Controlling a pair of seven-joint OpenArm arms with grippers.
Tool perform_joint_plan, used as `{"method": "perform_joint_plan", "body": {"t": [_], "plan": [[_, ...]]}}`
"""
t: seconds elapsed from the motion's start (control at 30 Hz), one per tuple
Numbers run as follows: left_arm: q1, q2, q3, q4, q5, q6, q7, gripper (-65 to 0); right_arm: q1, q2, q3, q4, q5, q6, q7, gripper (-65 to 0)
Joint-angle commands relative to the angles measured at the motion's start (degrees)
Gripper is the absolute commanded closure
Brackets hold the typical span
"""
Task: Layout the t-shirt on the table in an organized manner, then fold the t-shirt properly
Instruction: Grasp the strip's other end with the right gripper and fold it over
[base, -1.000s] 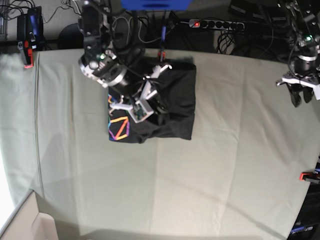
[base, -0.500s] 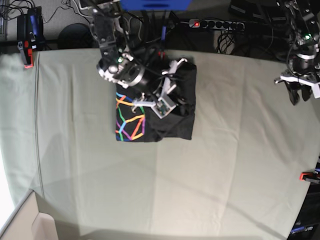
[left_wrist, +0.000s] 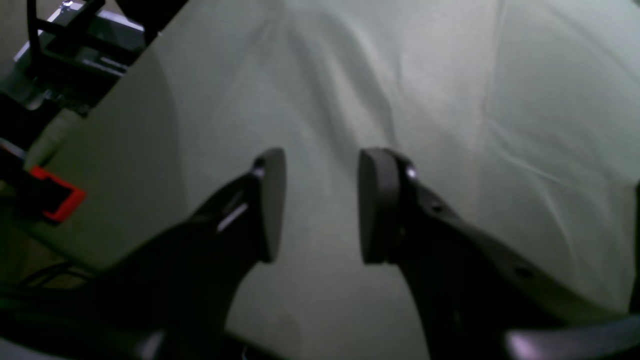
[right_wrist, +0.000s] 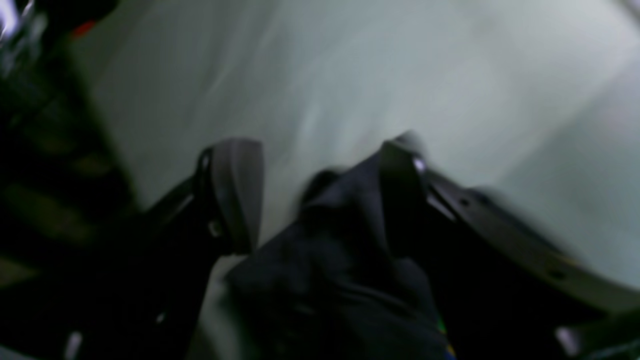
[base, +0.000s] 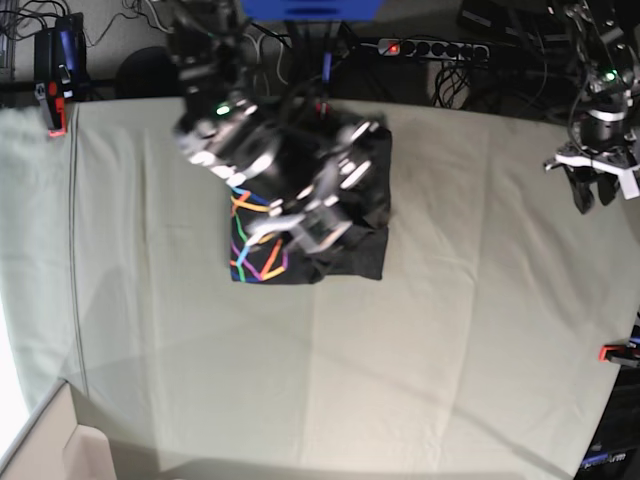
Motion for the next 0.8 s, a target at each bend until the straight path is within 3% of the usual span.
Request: {"method": "perform_joint_plan", "body": {"t": [0.0, 0.2, 0.37, 0.47, 0.77], "plan": [[0.0, -0.58, -0.31, 0.8, -0.52, -0.01, -1.52, -23.5, 0.6, -0.25, 1.87, 0.75, 0.58, 0.17, 0.91, -36.9], [-0.09, 0.13, -0.31, 0.8, -0.52, -0.01, -1.52, -23.5, 4.38, -0.25, 12.69, -6.72, 0.58, 0.17, 0.82, -36.9], [-0.7, 0.13, -0.31, 0.19, -0.52, -0.01, -1.52, -23.5, 6.22, -0.25, 14.27, -13.76, 0.4, 0.17, 0.82, -36.9], [-0.7, 0.13, -0.31, 0.1, -0.52, -0.01, -1.52, -23.5, 6.22, -0.25, 13.83, -15.78, 0.4, 0.17, 0.82, -36.9], [-0.09, 0.13, -0.31, 0.27, -0.52, -0.01, -1.52, -23.5, 10.53, -0.25, 1.26, -19.91, 0.67, 0.17, 1.26, -37.1]]}}
